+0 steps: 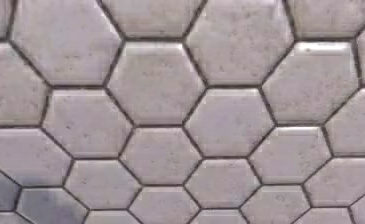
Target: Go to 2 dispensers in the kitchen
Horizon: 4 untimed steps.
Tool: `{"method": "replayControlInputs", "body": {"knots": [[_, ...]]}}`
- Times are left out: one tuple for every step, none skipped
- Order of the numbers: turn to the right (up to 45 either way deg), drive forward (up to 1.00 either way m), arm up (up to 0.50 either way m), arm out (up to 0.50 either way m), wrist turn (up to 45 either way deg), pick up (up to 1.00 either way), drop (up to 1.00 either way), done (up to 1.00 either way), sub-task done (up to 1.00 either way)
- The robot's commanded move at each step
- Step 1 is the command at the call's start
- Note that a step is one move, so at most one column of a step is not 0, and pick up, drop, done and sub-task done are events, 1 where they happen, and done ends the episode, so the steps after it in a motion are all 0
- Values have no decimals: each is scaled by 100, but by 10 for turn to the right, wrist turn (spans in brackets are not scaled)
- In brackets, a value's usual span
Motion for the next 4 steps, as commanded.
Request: {"method": "replayControlInputs", "body": {"knots": [[-450,0,0,0,0,0,0,0,0],[-450,0,0,0,0,0,0,0,0],[-450,0,0,0,0,0,0,0,0],[-90,0,0,0,0,0,0,0,0]]}}
